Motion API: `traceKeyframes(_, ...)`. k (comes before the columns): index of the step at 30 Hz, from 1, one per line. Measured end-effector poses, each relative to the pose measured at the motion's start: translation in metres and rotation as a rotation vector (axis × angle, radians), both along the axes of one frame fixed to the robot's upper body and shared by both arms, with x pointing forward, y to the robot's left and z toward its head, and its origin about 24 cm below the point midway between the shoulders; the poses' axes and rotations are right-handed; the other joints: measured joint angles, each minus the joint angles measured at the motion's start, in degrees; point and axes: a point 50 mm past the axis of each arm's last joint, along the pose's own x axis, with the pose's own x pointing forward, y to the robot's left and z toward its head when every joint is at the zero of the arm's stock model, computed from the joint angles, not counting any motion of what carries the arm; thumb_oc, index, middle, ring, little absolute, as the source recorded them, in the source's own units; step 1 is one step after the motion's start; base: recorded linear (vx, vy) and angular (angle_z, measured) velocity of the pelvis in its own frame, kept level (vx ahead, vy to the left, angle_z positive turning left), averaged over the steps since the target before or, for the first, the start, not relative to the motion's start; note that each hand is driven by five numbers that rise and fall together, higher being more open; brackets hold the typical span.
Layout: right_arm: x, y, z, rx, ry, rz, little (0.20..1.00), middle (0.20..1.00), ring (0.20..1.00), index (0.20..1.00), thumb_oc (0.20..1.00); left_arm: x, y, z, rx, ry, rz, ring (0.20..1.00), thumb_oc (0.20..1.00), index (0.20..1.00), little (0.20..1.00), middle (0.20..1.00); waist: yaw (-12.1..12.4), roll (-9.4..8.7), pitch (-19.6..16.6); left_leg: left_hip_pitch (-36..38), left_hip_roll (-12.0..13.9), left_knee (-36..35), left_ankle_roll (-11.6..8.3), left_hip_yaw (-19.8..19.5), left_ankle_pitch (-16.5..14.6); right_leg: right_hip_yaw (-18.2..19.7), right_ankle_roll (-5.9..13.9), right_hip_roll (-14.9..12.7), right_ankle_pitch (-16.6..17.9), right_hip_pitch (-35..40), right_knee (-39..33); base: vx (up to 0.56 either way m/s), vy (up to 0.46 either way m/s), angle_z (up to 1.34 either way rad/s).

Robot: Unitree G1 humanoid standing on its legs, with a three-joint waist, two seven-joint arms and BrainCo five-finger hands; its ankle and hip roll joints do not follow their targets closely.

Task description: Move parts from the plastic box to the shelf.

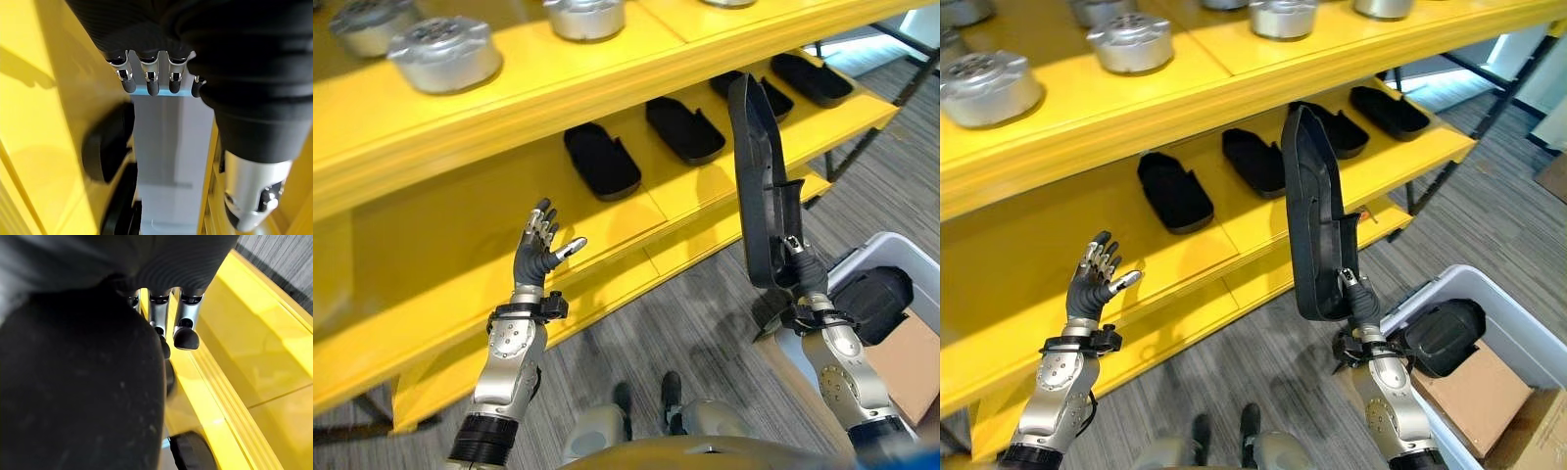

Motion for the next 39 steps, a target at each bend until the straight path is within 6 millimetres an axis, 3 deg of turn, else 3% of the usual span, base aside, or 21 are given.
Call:
traceKeyframes(1,-0.001,-0.003,0.0,0.003,-0.003,-0.017,0.2,0.2,0.2,0.2,0.2,0.005,0.0,0.003,0.001,-0.014,-0.003,1.0,1.0,1.0,1.0,1.0,-1.28,0.23,0.0,-1.44,5.56,-0.33,-1.76,1.59,0.47,-2.62,0.22,-0.32,-0.11,-0.46,0.03,0.08,0.228,1.02)
traceKeyframes(2,-0.001,-0.011,0.002,-0.002,-0.011,-0.05,0.2,0.2,0.2,0.2,0.2,0.012,-0.005,0.01,-0.013,-0.043,-0.01,1.0,1.0,1.0,1.0,1.0,-2.46,0.88,0.88,-2.16,14.5,-5.49,-3.26,6.06,2.12,-3.97,-0.16,-1.04,-1.7,-2.44,2.7,0.1,0.193,0.95)
traceKeyframes(4,-0.002,-0.014,0.002,-0.015,-0.006,-0.06,0.2,0.2,0.2,0.2,0.2,0.011,-0.009,0.005,-0.013,-0.022,-0.027,1.0,1.0,1.0,1.0,1.0,-2.26,2.98,1.12,-0.18,18.34,-11.26,-6.6,5.86,5.19,-4.26,2.21,-1.37,-2.34,-2.92,4.36,0.12,0.207,0.31)
traceKeyframes(6,-0.002,-0.015,0.003,-0.032,-0.005,-0.048,0.2,0.2,0.2,0.2,0.2,0.009,-0.009,0.004,-0.011,-0.017,-0.026,1.0,1.0,1.0,1.0,1.0,-0.56,5.74,1.19,3.08,15.53,-13.35,-5.86,1.7,6.63,-2.68,5.24,-2.79,-1.79,-2.93,4.92,0.13,0.154,-0.19)
traceKeyframes(7,-0.002,-0.017,0.005,-0.05,-0.008,-0.042,0.2,0.2,0.2,0.2,0.2,0.009,-0.01,0.004,-0.017,-0.021,-0.03,1.0,1.0,1.0,1.0,1.0,-0.64,7.77,1.0,3.66,13.8,-13.44,-4.1,1.27,6.05,-2.45,6.88,-2.92,-1.49,-2.77,4.98,0.09,0.139,0.05)
traceKeyframes(8,-0.002,-0.019,0.005,-0.057,-0.008,-0.046,0.2,0.2,0.2,0.2,0.2,0.01,-0.012,0.006,-0.025,-0.03,-0.032,1.0,1.0,1.0,1.0,1.0,-1.26,9.4,0.87,3.94,13.57,-14.11,-6.13,2.27,5.22,-2.92,8.24,-3.29,-1.05,-2.46,5.41,0.13,0.186,0.32)
traceKeyframes(11,-0.006,-0.004,-0.006,-0.015,0.028,-0.01,0.2,0.2,0.2,0.2,0.2,0.008,-0.004,0.006,-0.027,-0.024,-0.012,1.0,1.0,1.0,1.0,1.0,-0.01,5.33,0.35,4.38,5.98,-14.05,-4.76,2.77,4.76,-1.15,11.6,-10.24,-0.25,-1.34,3.98,0.11,0.177,0.37)
traceKeyframes(13,-0.006,0.007,-0.009,-0.002,0.036,0.036,0.2,0.2,0.2,0.2,0.2,0.006,0.004,0.008,0.006,-0.024,-0.001,1.0,1.0,1.0,1.0,1.0,1.74,4.31,-0.2,4.72,2.7,-13.41,-4.14,2.42,4.08,-0.46,12.71,-12.86,0.48,1.1,1.67,0.13,0.219,0.29)
traceKeyframes(14,-0.005,0.011,-0.008,0.0,0.037,0.054,0.2,0.2,0.2,0.2,0.2,0.006,0.008,0.01,0.03,-0.025,-0.004,1.0,1.0,1.0,1.0,1.0,2.78,3.88,-0.29,4.66,1.81,-11.97,-3.81,2.51,2.93,-0.45,14.16,-13.79,1.11,2.1,0.69,0.1,0.174,0.21)
traceKeyframes(16,0.001,0.02,-0.005,0.015,0.022,0.08,0.2,0.2,0.2,0.2,0.2,0.005,0.013,0.012,0.05,-0.027,0.005,1.0,1.0,1.0,1.0,1.0,4.39,3.26,-0.11,4.56,0.48,-9.71,-3.59,2.34,1.22,-0.76,15.03,-15.03,1.52,4.19,-0.65,0.08,0.164,0.15)
traceKeyframes(19,0.01,0.036,0.003,0.024,-0.014,0.146,0.2,0.2,0.2,0.2,0.2,0.004,0.013,0.012,0.052,-0.025,0.004,1.0,1.0,1.0,1.0,1.0,4.81,2.33,-0.41,3.8,-0.36,-8.8,-3.37,1.65,0.68,-1.61,15.18,-15.94,1.62,4.9,-0.82,0.05,0.113,0.25)
traceKeyframes(23,0.023,0.059,0.015,0.012,-0.056,0.245,0.2,0.2,0.2,0.2,0.2,0.003,0.014,0.012,0.054,-0.024,0.006,1.0,1.0,1.0,1.0,1.0,5.92,-0.42,-0.93,2.07,-0.97,-7.73,-3.32,1.05,0.28,-1.96,15.28,-16.06,1.68,4.85,-1.7,0.04,0.124,0.13)
traceKeyframes(26,0.034,0.075,0.03,-0.037,-0.114,0.313,0.2,0.2,0.2,0.2,0.2,0.003,0.014,0.012,0.054,-0.023,0.01,1.0,1.0,1.0,1.0,1.0,6.91,-1.89,-1.45,-2.66,-1.49,-3.31,-3.03,-0.99,-1.52,-4.3,15.32,-16.42,1.65,4.74,-2.31,0.04,0.076,0.35)
traceKeyframes(29,0.037,0.086,0.038,-0.089,-0.145,0.372,0.2,0.2,0.2,0.2,0.2,0.001,0.018,0.011,0.053,-0.018,0.04,1.0,1.0,1.0,1.0,1.0,9.85,-3.86,-2.57,-4.95,-2.44,-1.76,-2.76,-2.01,-1.84,-5.29,15.32,-17.17,1.65,4.14,-2.23,0.01,0.028,0.24)
traceKeyframes(31,0.042,0.092,0.043,-0.108,-0.158,0.393,0.2,0.2,0.2,0.2,0.2,0.0,0.02,0.012,0.054,-0.02,0.05,1.0,1.0,1.0,1.0,1.0,10.07,-4.57,-2.75,-6.31,-2.83,-1.05,-2.66,-3.11,-1.91,-6.54,15.3,-17.41,1.64,4.1,-2.23,0.02,-0.004,0.32)
traceKeyframes(35,0.057,0.102,0.05,-0.126,-0.17,0.402,0.2,0.2,0.2,0.2,0.2,-0.003,0.027,0.01,0.053,-0.013,0.095,1.0,1.0,1.0,1.0,1.0,12.72,-6.05,-2.69,-7.5,-3.08,-0.26,-2.57,-4.11,-1.96,-7.67,15.28,-17.4,1.61,4.13,-2.24,0.02,-0.027,0.15)
traceKeyframes(39,0.077,0.115,0.057,-0.123,-0.169,0.363,0.2,0.2,0.2,0.2,0.2,0.0,0.024,0.012,0.05,-0.021,0.087,1.0,1.0,1.0,1.0,1.0,14.05,-6.29,-2.49,-9.71,-3.25,0.84,-2.68,-6.31,-1.88,-9.85,15.74,-17.06,1.36,4.08,-2.24,-0.03,-0.056,0.26)
